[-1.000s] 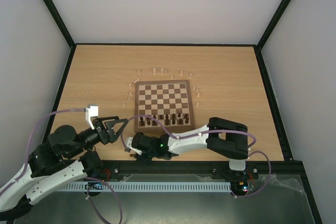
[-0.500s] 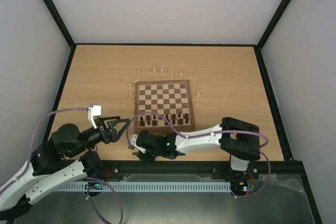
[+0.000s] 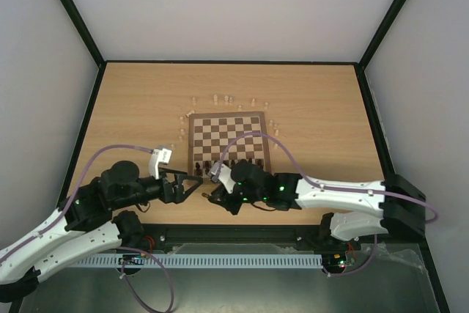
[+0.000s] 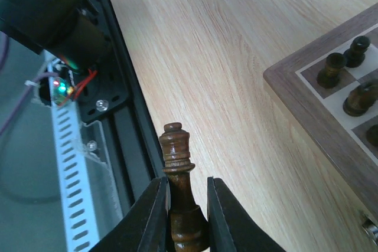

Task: Set up the chess pieces on the board
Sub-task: Place the chess piece on the chessboard.

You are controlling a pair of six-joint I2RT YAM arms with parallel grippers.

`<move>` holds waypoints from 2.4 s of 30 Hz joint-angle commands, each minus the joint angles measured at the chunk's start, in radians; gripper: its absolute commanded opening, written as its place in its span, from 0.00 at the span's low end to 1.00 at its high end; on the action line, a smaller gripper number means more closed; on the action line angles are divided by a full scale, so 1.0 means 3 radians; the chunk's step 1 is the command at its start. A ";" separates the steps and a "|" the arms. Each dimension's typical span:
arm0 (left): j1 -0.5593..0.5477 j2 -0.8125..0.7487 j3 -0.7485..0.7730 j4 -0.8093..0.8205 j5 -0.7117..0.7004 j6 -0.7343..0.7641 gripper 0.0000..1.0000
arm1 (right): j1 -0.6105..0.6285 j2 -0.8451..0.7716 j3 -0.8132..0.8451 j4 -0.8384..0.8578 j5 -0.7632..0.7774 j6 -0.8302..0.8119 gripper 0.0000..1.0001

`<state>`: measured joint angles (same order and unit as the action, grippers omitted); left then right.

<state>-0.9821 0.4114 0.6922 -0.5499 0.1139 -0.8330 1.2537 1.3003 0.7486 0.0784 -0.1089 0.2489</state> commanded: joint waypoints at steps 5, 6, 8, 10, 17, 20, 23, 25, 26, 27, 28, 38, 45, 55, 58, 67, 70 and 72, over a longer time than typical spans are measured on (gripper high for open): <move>0.0017 0.0251 -0.0003 0.0122 0.0744 0.0111 0.99 | -0.0138 -0.0677 -0.0292 -0.0208 -0.0273 0.0229 0.17; 0.0017 0.0273 -0.0023 0.0159 0.0823 0.0110 0.99 | -0.0139 -0.0735 -0.0316 -0.0230 -0.0277 0.0248 0.17; 0.0017 0.0318 -0.0099 0.0259 0.0975 0.0097 0.99 | -0.0140 -0.0868 -0.0361 -0.0251 -0.0271 0.0281 0.17; 0.0017 0.0337 -0.0205 0.0404 0.1122 0.0036 0.99 | -0.0140 -0.0987 -0.0394 -0.0271 -0.0242 0.0308 0.17; 0.0017 0.0469 -0.0444 0.0820 0.1494 -0.0302 0.99 | -0.0140 -0.1189 -0.0412 -0.0383 -0.0067 0.0330 0.18; 0.0017 0.0514 -0.0542 0.0925 0.1616 -0.0459 0.99 | -0.0140 -0.1193 -0.0409 -0.0390 -0.0088 0.0320 0.18; 0.0021 0.0561 -0.0578 0.0951 0.1659 -0.0551 0.99 | -0.0140 -0.1149 -0.0412 -0.0363 -0.0226 0.0312 0.19; 0.0038 0.0608 -0.0579 0.0957 0.1667 -0.0586 0.99 | -0.0140 -0.1118 -0.0414 -0.0344 -0.0320 0.0301 0.19; 0.0044 0.0629 -0.0584 0.0969 0.1672 -0.0601 0.99 | -0.0140 -0.1107 -0.0414 -0.0342 -0.0368 0.0297 0.19; 0.0047 0.0658 -0.0588 0.0985 0.1679 -0.0608 0.99 | -0.0142 -0.1103 -0.0410 -0.0337 -0.0399 0.0292 0.19; 0.0067 0.0674 -0.0596 0.0996 0.1685 -0.0608 0.99 | -0.0140 -0.1107 -0.0418 -0.0320 -0.0444 0.0290 0.19; 0.0184 0.0736 -0.0739 0.1204 0.1862 -0.0661 0.87 | -0.0104 -0.1103 -0.0427 -0.0257 -0.0650 0.0280 0.20; 0.0187 0.0752 -0.0802 0.1310 0.1916 -0.0700 0.67 | -0.0099 -0.1083 -0.0430 -0.0246 -0.0629 0.0271 0.20; 0.0190 0.0777 -0.0833 0.1344 0.1932 -0.0720 0.46 | -0.0099 -0.1086 -0.0433 -0.0243 -0.0588 0.0264 0.20; 0.0190 0.0797 -0.0837 0.1342 0.1927 -0.0716 0.44 | -0.0099 -0.1097 -0.0438 -0.0242 -0.0573 0.0260 0.20; 0.0190 0.0892 -0.0836 0.1375 0.1919 -0.0687 0.40 | -0.0099 -0.1078 -0.0446 -0.0208 -0.0588 0.0255 0.20; 0.0190 0.0908 -0.0832 0.1396 0.1918 -0.0689 0.34 | -0.0099 -0.1090 -0.0450 -0.0205 -0.0581 0.0256 0.20; 0.0190 0.0914 -0.0834 0.1411 0.1921 -0.0695 0.31 | -0.0099 -0.1093 -0.0450 -0.0200 -0.0578 0.0254 0.20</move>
<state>-0.9306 0.6823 0.4541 -0.1600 0.6731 -1.0409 1.2179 0.9771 0.6285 -0.0010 -0.2810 0.3370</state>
